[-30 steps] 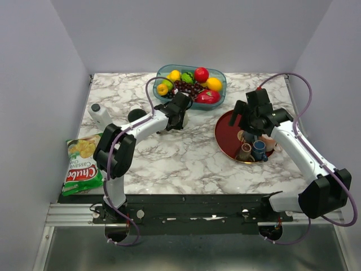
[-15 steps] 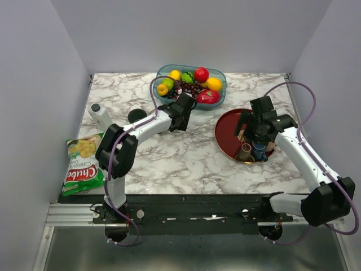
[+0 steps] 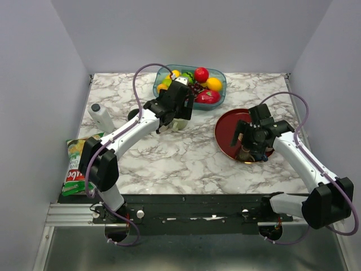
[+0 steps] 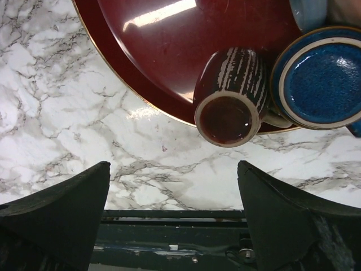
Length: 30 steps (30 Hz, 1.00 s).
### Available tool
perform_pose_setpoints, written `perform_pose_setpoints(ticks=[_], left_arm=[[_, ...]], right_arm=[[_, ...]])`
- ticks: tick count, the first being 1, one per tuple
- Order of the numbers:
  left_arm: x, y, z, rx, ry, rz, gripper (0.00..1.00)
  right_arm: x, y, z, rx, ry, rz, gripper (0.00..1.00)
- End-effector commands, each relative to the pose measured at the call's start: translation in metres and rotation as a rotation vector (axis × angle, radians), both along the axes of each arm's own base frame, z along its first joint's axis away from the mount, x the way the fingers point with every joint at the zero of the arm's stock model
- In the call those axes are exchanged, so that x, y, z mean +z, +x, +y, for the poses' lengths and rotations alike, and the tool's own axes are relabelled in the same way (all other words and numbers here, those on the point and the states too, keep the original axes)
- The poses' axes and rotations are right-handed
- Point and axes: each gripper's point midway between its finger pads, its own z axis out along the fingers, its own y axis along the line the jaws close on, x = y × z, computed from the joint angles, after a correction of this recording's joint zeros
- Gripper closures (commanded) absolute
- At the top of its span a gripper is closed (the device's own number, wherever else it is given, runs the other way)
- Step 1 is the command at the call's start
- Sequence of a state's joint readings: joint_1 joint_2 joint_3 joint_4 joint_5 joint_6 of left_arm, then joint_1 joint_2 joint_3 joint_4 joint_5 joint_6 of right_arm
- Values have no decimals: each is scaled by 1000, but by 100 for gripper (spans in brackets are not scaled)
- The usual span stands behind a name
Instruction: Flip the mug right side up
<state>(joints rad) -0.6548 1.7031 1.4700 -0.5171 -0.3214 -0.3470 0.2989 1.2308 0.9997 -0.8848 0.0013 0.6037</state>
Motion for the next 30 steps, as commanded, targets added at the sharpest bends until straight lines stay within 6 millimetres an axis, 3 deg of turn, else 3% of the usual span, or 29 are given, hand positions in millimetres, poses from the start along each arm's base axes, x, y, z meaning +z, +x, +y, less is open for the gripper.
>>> perform_pose_setpoints(ticks=[1,13,16,22,25,29,30], left_arm=[[40,0,-10,-32,-87,-69,1],[53,-3,-10,-57,-108,-97,1],[53,-2,-10,-55,-109,-99,1],[52,-2,-9,-58,-110,-97,1],[52,-1,-9,-59,-113,-95,1],[52,-2,-8,-57,-114,-101,1],[53,-2,-9,-63,-119,-103,1]], right_arm=[[-10,-3,5,0,26,41,0],[-42,16,5,-17,-6,60,2],[-47,27,17,4,43,47,4],[-41,68,31,23,68,-34,5],[-42,78,36,40,71,-26,6],[-35,74,33,95,52,-57,7],[-25,71,33,142,51,-94,7]])
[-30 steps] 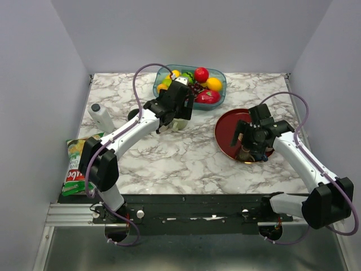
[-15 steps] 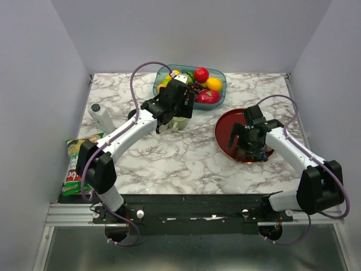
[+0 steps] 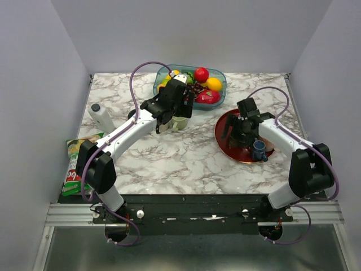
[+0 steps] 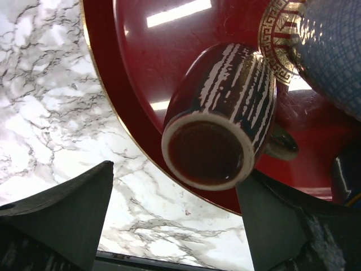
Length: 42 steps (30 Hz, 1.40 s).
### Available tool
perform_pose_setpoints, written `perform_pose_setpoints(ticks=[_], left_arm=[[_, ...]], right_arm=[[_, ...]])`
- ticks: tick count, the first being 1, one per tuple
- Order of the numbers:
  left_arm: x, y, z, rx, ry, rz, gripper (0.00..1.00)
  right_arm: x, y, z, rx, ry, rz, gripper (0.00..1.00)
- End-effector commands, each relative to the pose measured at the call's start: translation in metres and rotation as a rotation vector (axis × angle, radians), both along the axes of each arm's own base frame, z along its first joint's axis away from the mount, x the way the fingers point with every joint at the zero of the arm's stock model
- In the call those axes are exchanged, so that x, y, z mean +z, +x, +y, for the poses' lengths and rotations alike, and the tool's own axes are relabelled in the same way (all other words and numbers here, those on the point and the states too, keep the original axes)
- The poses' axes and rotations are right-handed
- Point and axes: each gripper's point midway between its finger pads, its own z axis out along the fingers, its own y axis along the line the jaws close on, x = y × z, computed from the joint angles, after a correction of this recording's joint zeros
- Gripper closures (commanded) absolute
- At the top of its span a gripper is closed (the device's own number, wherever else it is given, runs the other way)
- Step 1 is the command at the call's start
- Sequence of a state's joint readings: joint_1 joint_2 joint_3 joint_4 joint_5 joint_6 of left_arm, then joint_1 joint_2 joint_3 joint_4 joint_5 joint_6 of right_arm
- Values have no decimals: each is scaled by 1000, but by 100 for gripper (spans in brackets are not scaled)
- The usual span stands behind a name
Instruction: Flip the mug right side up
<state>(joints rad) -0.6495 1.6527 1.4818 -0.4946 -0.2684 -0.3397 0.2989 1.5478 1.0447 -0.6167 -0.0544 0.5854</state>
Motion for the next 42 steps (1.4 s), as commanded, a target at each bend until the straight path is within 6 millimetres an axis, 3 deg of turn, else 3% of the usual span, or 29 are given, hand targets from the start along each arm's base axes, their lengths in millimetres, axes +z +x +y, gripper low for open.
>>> perform_pose_setpoints(ticks=[1,7,9,16,20,23,27,31,35,42], left_arm=[[22,-1,-1,-24,-44,-55,1],[25,-1,-11,-71,-71,-71,1],[26,0,-14,-81,-82,-76,1],[21,-1,-19,-108,-90,-69,1],[21,-2,-20,-118,-97,-71,1],[22,-3,-20,-121,-101,-75,1],[22,-3,-18,-119,-96,-78,1],[21,-3,-16,-112,-95,-76,1],[19,-3,-18,-117,-101,-69,1],[19,-4,-18,-119,-109,-64,1]], right_arm=[[31,3,3,128,13,-128,7],[35,-26,-27,175,-114,-160,7],[27,-22,-37,166,-168,-202,7],[6,8,-44,172,-245,-289,13],[11,26,-39,207,-249,-394,13],[5,29,-35,256,-244,-403,14],[-4,20,-27,294,-203,-376,19],[1,19,-32,249,-215,-368,22],[-6,12,-29,250,-195,-309,27],[-5,4,-23,217,-139,-255,17]])
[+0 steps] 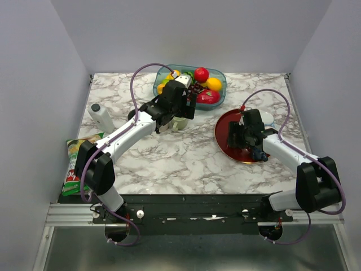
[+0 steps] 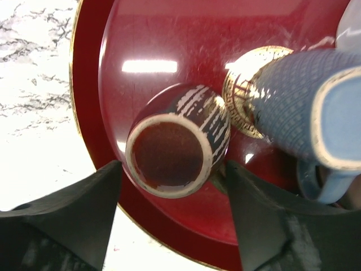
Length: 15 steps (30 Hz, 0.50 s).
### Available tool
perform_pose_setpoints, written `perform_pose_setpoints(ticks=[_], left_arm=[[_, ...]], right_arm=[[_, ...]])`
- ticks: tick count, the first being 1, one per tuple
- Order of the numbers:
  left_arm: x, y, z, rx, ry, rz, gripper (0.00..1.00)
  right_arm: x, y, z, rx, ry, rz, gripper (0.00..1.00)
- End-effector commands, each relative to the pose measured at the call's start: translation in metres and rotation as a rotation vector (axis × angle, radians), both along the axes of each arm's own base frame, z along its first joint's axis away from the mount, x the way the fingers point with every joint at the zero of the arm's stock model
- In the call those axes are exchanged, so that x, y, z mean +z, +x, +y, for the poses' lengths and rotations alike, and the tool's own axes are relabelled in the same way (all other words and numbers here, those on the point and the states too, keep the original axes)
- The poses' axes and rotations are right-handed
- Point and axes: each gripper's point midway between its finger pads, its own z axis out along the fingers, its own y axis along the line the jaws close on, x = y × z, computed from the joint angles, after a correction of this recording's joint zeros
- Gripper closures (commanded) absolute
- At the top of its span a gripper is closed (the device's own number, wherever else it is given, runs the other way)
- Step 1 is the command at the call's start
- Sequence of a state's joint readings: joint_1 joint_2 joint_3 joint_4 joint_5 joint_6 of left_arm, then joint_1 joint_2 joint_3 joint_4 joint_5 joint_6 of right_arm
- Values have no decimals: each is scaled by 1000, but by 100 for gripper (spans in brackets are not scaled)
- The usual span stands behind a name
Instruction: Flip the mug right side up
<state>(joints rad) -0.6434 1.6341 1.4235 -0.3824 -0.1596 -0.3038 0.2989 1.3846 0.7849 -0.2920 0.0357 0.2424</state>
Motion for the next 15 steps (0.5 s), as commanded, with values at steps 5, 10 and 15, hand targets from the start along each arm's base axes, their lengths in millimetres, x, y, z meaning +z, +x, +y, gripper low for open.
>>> perform_pose_setpoints(ticks=[5,10,15], left_arm=[[16,-4,1,-15,-47,-29,1],[16,-5,2,-13,-47,-28,1],[15,-5,3,-11,-49,-26,1]], right_arm=[[6,-3,6,-33,51,41,17],[2,-9,15,-4,86,68,22],[0,-11,12,-14,72,74,32]])
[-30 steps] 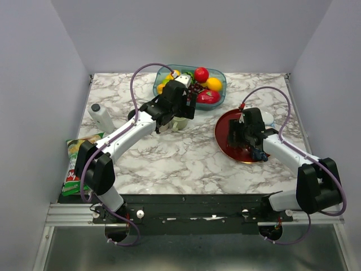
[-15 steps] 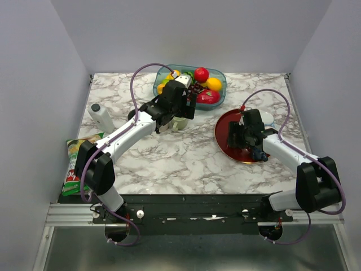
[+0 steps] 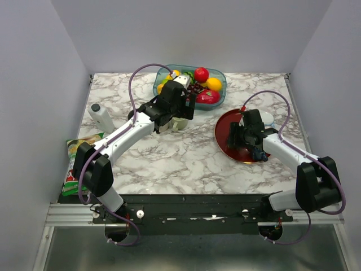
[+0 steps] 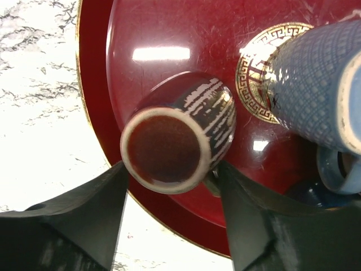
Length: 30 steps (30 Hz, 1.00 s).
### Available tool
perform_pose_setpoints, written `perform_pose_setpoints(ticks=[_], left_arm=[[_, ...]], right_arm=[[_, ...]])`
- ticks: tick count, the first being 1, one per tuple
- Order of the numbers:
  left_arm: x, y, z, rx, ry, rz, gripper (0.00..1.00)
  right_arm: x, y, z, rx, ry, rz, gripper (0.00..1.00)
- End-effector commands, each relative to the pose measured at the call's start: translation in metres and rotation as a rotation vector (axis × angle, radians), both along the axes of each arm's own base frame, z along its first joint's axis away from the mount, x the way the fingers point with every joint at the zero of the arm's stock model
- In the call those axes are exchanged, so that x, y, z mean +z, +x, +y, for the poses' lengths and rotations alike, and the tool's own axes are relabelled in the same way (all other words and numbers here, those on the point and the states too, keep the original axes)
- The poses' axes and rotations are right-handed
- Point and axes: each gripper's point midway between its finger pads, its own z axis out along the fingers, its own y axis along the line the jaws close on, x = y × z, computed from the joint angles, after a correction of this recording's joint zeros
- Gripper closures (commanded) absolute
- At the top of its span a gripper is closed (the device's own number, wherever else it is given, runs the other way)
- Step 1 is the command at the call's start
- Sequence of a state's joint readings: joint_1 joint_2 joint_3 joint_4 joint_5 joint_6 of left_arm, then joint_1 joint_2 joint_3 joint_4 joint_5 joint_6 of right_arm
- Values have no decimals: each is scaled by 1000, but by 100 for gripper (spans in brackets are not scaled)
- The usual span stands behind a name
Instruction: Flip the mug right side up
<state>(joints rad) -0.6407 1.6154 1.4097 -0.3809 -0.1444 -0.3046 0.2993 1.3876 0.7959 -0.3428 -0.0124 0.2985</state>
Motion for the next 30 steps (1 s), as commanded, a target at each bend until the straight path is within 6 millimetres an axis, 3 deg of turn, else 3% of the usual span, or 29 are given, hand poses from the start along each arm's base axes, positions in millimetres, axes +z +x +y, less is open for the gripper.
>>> perform_pose_setpoints(ticks=[1,5,13,19,22,24,30], left_arm=[[11,-2,2,0,-39,-23,1],[11,-3,1,-3,-47,-22,1],[9,-5,3,1,-53,-15,1],[9,-5,3,2,-57,-16,1],[8,-6,4,4,-58,-12,1],[9,-6,3,4,-63,-13,1],[13,-8,2,-1,-76,-15,1]], right_arm=[[3,0,3,-2,10,11,33],[1,-1,1,-13,-4,24,48],[-9,0,-6,-49,-52,73,57],[-8,3,-11,-79,-74,67,72],[-8,5,-12,-82,-79,70,83],[-11,4,-13,-88,-86,83,99],[3,11,-12,-94,-80,40,99]])
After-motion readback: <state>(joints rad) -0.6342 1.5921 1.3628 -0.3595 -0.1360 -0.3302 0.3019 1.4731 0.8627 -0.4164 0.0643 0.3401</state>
